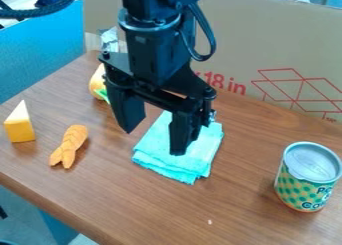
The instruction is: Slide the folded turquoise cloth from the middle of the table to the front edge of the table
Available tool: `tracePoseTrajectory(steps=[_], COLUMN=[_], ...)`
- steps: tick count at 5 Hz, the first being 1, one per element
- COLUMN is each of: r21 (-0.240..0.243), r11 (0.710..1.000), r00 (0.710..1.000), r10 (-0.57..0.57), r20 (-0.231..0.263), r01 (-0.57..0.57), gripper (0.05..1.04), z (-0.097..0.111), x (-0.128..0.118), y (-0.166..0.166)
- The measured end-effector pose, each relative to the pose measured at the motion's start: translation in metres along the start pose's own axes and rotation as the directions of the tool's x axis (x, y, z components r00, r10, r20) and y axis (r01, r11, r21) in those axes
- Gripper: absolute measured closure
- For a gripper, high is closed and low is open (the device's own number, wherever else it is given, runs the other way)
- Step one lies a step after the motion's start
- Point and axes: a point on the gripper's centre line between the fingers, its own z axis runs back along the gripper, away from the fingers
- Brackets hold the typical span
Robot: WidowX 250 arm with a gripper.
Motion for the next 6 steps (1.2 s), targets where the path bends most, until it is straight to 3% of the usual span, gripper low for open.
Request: tracePoseTrajectory(steps=[1, 3, 4, 6], r21=[0.005, -0.011, -0.012, -0.048], r11=[1.000, 0.994, 0.995, 0.993], r00=[1.000, 0.992, 0.981, 0.975], r10=[0.003, 0.107, 0.100, 0.117], r20=[-0.023, 0.061, 0.168, 0.187], r01=[-0.003, -0.107, -0.100, -0.110], gripper=[0.083, 0.083, 0.083, 0.083], z=[-0.006, -0.025, -0.042, -0.102], x=[-0.001, 0.071, 0.093, 0.098], y=[0.001, 0.056, 0.074, 0.086])
